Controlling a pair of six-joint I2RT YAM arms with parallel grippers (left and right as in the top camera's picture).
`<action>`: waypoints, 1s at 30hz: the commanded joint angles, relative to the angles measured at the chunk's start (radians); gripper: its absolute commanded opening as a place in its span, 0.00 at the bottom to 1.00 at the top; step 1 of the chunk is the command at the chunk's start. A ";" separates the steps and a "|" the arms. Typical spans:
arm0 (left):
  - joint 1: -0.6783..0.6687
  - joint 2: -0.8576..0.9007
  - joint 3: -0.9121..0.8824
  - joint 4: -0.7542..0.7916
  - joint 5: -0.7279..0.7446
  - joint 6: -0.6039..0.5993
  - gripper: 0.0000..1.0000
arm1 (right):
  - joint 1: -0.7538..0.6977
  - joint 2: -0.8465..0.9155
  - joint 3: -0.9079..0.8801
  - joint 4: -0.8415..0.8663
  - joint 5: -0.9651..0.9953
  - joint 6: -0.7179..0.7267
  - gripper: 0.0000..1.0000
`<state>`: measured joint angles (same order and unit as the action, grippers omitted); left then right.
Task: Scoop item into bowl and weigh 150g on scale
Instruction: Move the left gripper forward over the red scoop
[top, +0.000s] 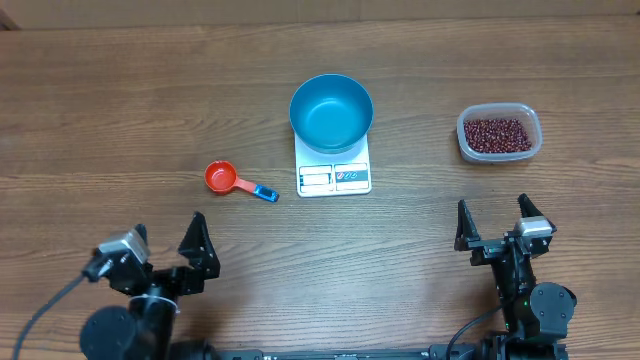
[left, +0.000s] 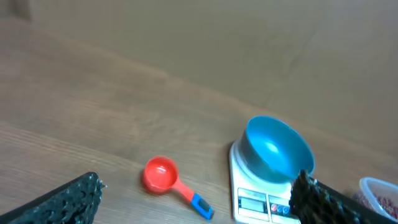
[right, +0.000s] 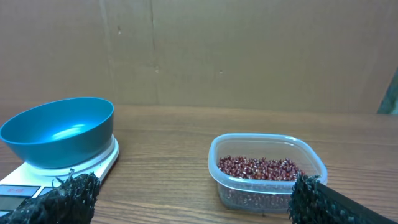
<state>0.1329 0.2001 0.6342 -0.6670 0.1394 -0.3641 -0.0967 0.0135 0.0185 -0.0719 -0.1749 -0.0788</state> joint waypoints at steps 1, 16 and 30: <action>0.004 0.153 0.188 -0.091 -0.049 0.002 1.00 | 0.002 -0.011 -0.011 0.004 0.010 0.004 1.00; 0.004 0.642 0.613 -0.468 0.109 0.000 1.00 | 0.002 -0.011 -0.011 0.003 0.010 0.004 1.00; 0.004 0.924 0.610 -0.554 0.005 -0.231 0.97 | 0.002 -0.011 -0.011 0.004 0.010 0.004 1.00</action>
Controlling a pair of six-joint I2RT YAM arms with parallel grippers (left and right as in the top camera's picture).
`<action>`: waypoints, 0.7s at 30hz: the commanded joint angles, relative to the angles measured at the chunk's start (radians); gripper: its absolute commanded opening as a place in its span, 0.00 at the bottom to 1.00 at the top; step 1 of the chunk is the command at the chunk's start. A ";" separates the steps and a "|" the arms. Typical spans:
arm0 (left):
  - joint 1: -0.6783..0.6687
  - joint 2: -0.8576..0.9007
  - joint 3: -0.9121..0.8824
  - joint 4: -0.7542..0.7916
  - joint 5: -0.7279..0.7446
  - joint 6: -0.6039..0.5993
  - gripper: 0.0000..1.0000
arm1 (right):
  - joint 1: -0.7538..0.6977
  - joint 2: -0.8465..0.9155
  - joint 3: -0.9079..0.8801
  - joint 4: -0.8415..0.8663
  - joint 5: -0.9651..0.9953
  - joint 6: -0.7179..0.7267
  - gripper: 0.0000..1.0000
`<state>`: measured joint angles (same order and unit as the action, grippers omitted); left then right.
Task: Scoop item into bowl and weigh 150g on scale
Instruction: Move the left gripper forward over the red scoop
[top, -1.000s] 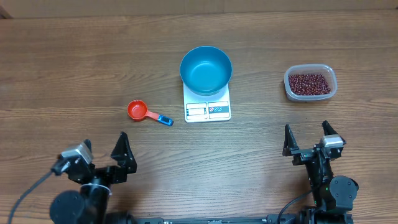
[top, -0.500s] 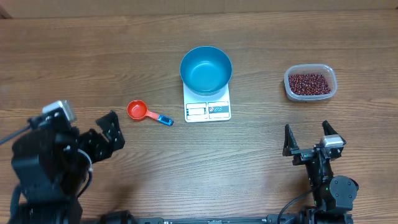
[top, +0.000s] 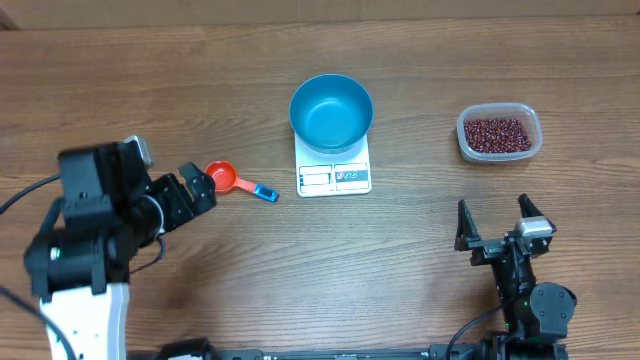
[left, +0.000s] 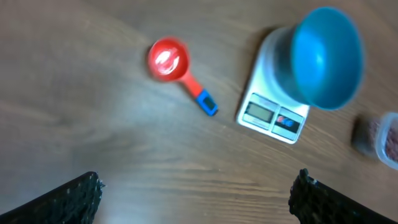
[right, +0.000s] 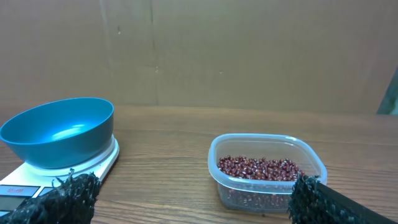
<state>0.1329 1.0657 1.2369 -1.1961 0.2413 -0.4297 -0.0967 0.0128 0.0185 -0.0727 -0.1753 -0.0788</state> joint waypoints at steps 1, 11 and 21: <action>0.004 0.074 0.007 -0.033 -0.118 -0.197 0.96 | 0.002 -0.010 -0.011 0.004 0.010 0.004 1.00; 0.004 0.139 -0.020 -0.056 -0.246 -0.404 0.91 | 0.002 -0.010 -0.011 0.004 0.010 0.004 1.00; 0.004 0.140 -0.143 0.025 -0.259 -0.529 0.88 | 0.002 -0.010 -0.011 0.004 0.010 0.004 1.00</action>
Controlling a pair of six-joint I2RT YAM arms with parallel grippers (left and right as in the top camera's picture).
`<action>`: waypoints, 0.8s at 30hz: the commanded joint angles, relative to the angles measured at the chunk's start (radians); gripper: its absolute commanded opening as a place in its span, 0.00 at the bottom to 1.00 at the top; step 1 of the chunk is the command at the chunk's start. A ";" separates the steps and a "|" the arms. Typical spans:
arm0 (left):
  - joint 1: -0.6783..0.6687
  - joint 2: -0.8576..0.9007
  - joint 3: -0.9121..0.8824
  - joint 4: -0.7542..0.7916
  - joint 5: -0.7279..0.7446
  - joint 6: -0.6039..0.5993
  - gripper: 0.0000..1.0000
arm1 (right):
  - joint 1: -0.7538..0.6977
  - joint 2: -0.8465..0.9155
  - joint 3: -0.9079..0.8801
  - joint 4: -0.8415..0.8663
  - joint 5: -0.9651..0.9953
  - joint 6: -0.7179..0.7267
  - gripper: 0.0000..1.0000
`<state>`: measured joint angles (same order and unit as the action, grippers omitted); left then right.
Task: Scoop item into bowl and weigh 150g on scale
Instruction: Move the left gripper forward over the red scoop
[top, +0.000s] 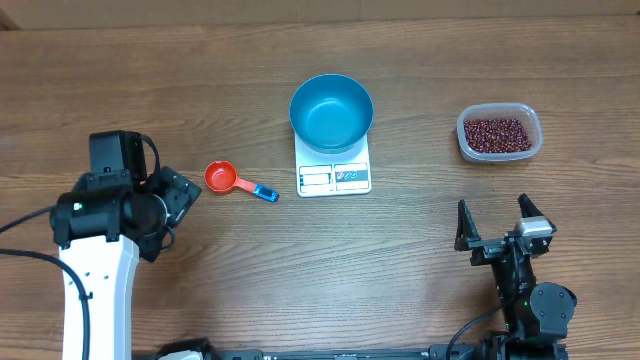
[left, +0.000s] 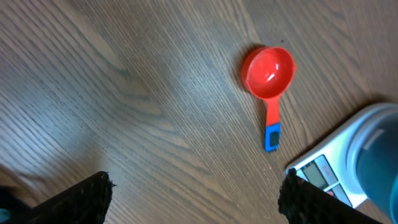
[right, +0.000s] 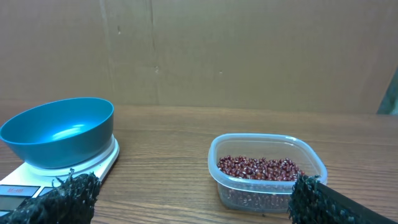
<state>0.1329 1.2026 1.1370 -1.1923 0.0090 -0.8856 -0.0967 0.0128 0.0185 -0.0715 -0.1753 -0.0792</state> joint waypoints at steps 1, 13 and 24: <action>0.004 0.004 -0.060 0.036 -0.023 -0.078 0.88 | 0.002 -0.010 -0.011 0.003 0.010 0.004 1.00; 0.004 0.011 -0.172 0.169 0.020 -0.130 0.84 | 0.002 -0.010 -0.011 0.003 0.010 0.004 1.00; 0.003 0.095 -0.220 0.309 0.070 -0.144 0.78 | 0.002 -0.010 -0.011 0.003 0.010 0.004 1.00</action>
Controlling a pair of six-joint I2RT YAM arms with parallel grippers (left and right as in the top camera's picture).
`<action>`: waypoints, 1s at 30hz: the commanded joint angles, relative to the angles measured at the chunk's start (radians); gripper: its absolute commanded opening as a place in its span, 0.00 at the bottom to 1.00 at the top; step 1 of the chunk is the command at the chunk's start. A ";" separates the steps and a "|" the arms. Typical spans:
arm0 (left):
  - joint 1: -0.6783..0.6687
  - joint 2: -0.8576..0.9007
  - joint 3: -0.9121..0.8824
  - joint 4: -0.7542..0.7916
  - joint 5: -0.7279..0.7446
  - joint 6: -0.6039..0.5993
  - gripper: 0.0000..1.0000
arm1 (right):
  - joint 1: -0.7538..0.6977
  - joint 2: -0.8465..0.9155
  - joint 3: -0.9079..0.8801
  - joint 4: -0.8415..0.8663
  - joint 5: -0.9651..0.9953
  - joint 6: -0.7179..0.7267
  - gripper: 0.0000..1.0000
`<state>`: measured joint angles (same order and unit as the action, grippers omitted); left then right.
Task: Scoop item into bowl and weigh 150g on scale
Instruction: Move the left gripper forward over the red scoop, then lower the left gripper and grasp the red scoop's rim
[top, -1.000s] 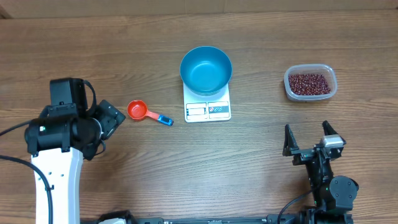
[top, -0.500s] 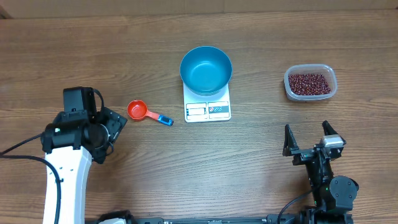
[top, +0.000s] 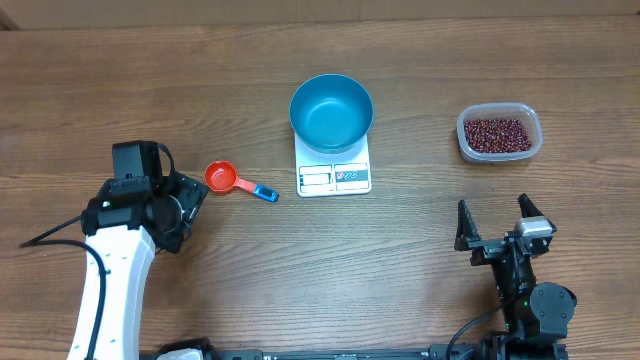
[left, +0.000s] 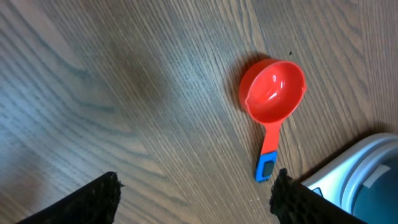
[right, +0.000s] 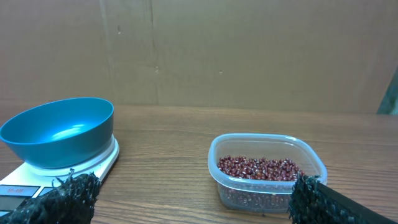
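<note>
A red scoop (top: 220, 178) with a blue handle tip lies left of the white scale (top: 334, 176); the empty blue bowl (top: 331, 111) sits on the scale. The left wrist view shows the scoop (left: 274, 98) ahead of my left gripper (left: 194, 198), which hovers open just left of it (top: 182, 207). A clear tub of red beans (top: 499, 133) stands at the far right. My right gripper (top: 492, 222) rests open near the front edge, facing the tub (right: 267, 169) and bowl (right: 59, 131).
Brown cardboard wall (right: 249, 50) rises behind the wooden table (top: 400, 260). The scale's display (top: 316, 178) faces the front edge.
My left gripper has shifted slightly right and nearer to the scoop, which looms larger in its wrist view. The right arm, scoop, bowl and tub are unchanged.
My left gripper first rested open at the front left edge. Then it stood raised beside the scoop's left side, looking down on it. It has since settled lower and closer to the scoop. The right gripper stayed parked throughout.
</note>
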<state>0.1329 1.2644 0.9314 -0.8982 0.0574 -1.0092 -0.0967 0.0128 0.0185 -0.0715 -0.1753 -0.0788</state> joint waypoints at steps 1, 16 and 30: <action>0.003 0.049 -0.014 0.023 0.026 -0.020 0.76 | 0.002 -0.010 -0.011 0.003 0.010 0.004 1.00; 0.003 0.257 -0.014 0.248 0.073 0.029 0.56 | 0.002 -0.010 -0.011 0.003 0.010 0.004 1.00; -0.086 0.286 -0.014 0.401 0.011 0.030 0.53 | 0.002 -0.010 -0.011 0.003 0.010 0.004 1.00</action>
<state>0.0704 1.5414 0.9241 -0.5095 0.1131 -0.9924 -0.0967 0.0128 0.0185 -0.0715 -0.1753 -0.0788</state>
